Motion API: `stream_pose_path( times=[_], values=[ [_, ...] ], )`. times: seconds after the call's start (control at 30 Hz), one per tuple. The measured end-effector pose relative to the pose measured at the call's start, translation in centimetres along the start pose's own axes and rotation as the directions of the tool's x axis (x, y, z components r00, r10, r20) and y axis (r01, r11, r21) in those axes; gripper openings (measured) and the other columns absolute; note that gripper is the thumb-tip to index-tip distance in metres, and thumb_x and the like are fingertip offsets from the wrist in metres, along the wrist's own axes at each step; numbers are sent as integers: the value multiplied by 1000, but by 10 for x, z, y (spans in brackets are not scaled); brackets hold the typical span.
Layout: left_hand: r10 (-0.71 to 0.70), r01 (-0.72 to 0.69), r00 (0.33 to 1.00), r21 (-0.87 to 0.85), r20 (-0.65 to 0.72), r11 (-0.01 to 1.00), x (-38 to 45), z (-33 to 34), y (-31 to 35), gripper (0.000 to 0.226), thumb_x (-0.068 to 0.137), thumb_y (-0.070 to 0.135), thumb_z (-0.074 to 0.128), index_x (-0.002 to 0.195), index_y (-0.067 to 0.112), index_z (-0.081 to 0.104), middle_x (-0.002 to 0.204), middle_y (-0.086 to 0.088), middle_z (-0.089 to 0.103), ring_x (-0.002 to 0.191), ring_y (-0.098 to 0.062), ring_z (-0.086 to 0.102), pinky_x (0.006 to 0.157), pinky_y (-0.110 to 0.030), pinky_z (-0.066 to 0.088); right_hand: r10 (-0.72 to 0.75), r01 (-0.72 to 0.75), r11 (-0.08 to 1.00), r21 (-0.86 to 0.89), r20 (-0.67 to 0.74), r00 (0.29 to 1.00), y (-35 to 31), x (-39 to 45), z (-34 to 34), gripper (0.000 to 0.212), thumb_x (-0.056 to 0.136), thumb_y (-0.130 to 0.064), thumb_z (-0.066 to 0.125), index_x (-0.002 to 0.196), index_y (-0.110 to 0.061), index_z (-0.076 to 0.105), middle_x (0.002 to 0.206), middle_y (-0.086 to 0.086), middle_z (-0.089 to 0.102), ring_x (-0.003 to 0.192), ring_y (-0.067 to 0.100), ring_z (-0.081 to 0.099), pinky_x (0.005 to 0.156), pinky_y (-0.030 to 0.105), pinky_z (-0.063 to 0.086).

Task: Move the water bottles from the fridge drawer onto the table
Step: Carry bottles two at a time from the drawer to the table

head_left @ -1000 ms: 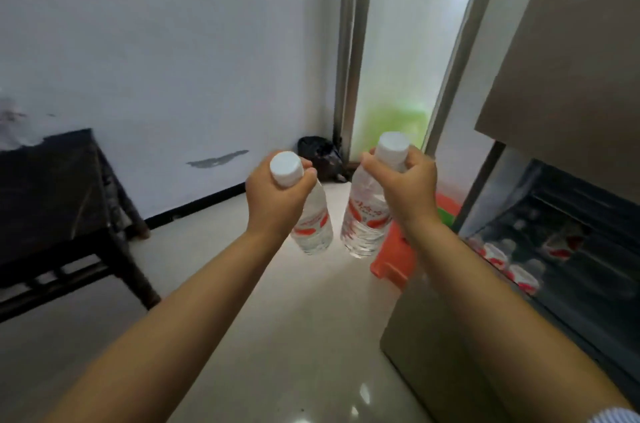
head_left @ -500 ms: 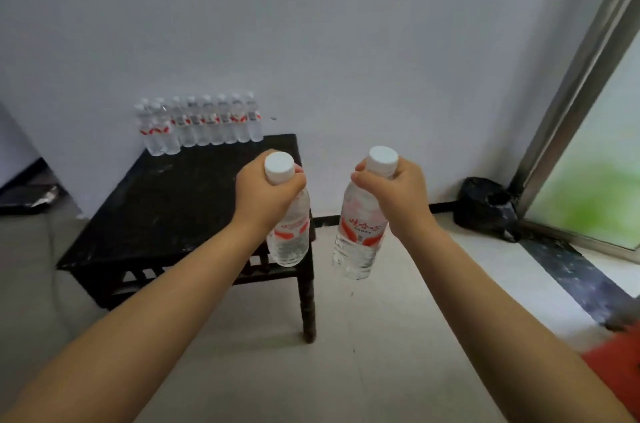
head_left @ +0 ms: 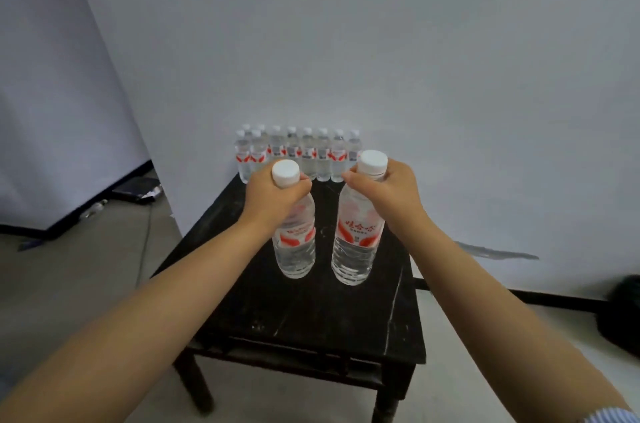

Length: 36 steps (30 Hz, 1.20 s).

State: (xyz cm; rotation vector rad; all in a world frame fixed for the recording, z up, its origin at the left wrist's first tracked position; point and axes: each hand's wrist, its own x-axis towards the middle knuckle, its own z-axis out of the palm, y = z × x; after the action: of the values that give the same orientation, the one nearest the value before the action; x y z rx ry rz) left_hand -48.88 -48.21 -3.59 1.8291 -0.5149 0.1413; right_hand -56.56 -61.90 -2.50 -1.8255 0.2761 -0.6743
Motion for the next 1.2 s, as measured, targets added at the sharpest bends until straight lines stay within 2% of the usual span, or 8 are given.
stream_pose_path(
  times=[0.1,0.2,0.37,0.43,0.57,0.77,0.87,1.2],
  values=[
    [-62,60,998,91,21,994,60,1,-24,18,76,14,74,87,12,60,100,-9,62,96,-22,61,89,-38,51,-36,40,996,-78,58,998,6,58,21,25,78,-18,70,91,3,63,84,17,65,80,22,60,71,30,50],
    [-122,113,992,189,38,976,106,-1,-47,41,74,21,76,108,9,57,120,-16,55,113,-29,55,99,-47,47,-12,28,988,-152,104,994,16,104,42,23,78,-22,70,90,-3,64,90,15,69,86,25,64,83,39,52],
    [-137,130,987,82,83,988,177,-15,-83,23,81,12,70,93,15,50,85,4,57,82,-13,56,80,-29,43,64,-34,969,-245,118,991,38,175,79,24,74,-30,73,86,-11,64,75,-3,61,76,13,58,62,17,46],
    [-140,136,985,45,98,990,209,-21,-100,21,83,9,67,89,18,49,78,11,51,79,-11,54,80,-27,41,107,-75,953,-294,96,990,48,202,100,37,73,-34,74,94,-5,66,85,4,67,82,17,61,72,26,52],
    [-72,63,989,70,127,996,283,-29,-137,24,82,5,66,94,14,47,95,-4,54,90,-17,53,80,-27,41,170,-159,917,-367,-2,985,65,256,148,46,74,-39,71,97,1,66,101,17,70,97,29,65,91,45,52],
    [-36,28,997,135,61,990,390,-28,-192,20,82,6,64,101,1,60,99,-10,51,90,-17,48,80,-28,40,263,-295,875,-384,-137,955,90,332,210,29,76,-34,72,69,-13,53,74,3,59,77,18,56,62,21,45],
    [-25,5,996,225,87,974,432,-18,-218,26,81,12,66,102,-2,61,108,-16,58,94,-25,53,77,-24,35,322,-363,853,-375,-171,931,111,366,231,34,75,-33,72,92,-5,63,96,12,69,94,25,64,78,32,51],
    [-20,-238,892,505,452,830,517,31,-288,23,85,28,63,84,15,44,88,0,48,82,-18,48,68,-27,33,448,-452,753,-478,-129,884,186,450,260,31,72,-24,74,95,-5,63,101,13,69,96,25,65,82,36,54]
  ],
)
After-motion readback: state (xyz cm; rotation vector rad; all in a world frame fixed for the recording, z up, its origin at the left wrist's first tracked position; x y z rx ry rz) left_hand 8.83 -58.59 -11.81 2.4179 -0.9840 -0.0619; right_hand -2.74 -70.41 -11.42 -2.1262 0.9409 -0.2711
